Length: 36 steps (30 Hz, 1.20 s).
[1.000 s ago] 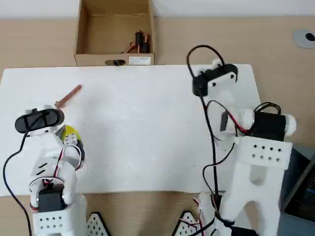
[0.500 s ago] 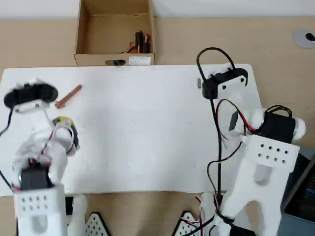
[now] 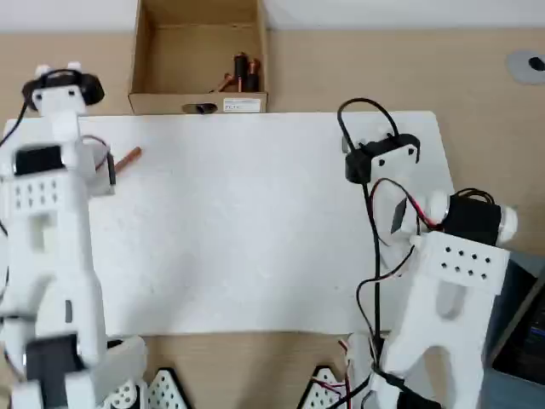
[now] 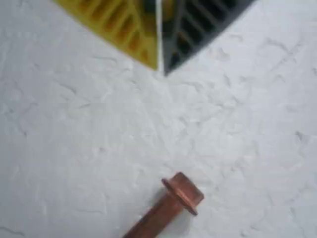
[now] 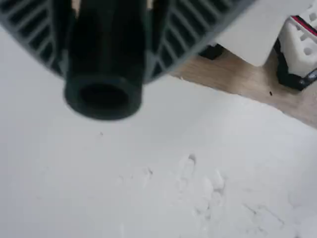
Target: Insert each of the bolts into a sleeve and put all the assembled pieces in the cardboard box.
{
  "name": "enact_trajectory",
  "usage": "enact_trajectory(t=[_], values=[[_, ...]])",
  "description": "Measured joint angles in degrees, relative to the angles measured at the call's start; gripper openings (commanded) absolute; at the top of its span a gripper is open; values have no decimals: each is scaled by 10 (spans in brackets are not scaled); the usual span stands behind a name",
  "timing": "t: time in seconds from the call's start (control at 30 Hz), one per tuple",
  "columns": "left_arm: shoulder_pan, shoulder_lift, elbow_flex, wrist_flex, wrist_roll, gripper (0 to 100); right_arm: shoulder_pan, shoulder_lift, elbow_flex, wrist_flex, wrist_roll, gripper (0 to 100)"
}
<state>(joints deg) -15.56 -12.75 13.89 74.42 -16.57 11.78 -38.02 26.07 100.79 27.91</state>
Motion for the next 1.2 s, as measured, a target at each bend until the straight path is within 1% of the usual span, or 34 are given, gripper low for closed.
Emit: enact_trajectory(t=[0.27, 0.5, 0.63, 0.7, 0.83, 1.03, 1.2], values=[[-19, 236, -251, 98, -139, 7, 0, 0, 3, -9, 0, 11], [-19, 400, -469, 192, -235, 12, 0, 0, 3, -9, 0, 11], [-19, 478, -558, 229, -274, 109, 0, 0, 3, -9, 0, 11], [-19, 506, -584, 245, -280, 136, 0, 0, 3, -9, 0, 11], [-19, 527, -604, 252, -290, 137, 0, 0, 3, -7, 0, 11], [-19, 529, -605, 252, -327, 139, 0, 0, 3, -7, -10, 11], [-18, 578, -610, 251, -358, 139, 0, 0, 3, -7, -11, 11]])
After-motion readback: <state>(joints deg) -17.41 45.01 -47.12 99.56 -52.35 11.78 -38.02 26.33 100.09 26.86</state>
